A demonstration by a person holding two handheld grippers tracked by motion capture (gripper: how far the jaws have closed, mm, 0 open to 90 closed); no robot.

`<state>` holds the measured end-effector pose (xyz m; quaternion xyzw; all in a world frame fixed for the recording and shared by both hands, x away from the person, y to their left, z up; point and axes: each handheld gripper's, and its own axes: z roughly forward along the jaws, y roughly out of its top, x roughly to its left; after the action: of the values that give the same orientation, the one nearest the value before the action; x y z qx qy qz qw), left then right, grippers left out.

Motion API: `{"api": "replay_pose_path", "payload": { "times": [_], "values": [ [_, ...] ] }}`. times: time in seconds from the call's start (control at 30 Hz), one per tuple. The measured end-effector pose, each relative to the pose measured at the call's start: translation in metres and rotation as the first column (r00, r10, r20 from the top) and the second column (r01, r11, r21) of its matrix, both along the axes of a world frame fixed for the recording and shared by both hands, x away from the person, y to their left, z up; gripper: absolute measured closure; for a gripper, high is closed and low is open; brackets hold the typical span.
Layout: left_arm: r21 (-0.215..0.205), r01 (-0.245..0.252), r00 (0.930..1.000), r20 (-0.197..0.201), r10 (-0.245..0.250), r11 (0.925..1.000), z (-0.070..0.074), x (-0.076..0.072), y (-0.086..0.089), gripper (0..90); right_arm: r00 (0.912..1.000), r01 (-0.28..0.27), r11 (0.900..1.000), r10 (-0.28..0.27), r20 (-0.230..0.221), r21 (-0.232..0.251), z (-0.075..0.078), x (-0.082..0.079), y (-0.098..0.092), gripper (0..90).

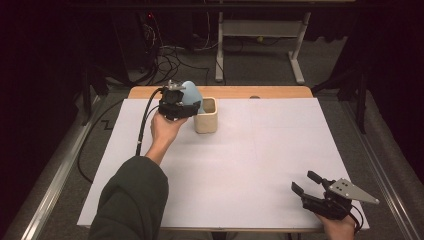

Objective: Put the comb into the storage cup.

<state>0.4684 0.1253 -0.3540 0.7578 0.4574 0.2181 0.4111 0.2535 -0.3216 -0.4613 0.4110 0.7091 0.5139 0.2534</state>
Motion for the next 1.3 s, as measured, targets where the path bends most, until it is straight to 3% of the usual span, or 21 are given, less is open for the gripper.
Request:
{"api": "replay_pose_path", "payload": {
  "times": [0.77, 1.3],
  "values": [
    [-0.021, 0.007, 1.0, 0.001, -0.007, 0.9998, 0.001, -0.008, 0.012, 32.0, 0.9999, 0.014, 1.0, -0.014, -0.003, -0.006, 0.0, 0.0, 0.001, 26.2],
    [-0.009, 0.011, 0.9999, -0.001, -0.011, 0.9999, 0.0, -0.018, 0.021, 32.4, 0.9998, 0.019, 1.0, -0.019, 0.0, -0.001, 0.0, 0.0, 0.0, 25.5]
  ]
}}
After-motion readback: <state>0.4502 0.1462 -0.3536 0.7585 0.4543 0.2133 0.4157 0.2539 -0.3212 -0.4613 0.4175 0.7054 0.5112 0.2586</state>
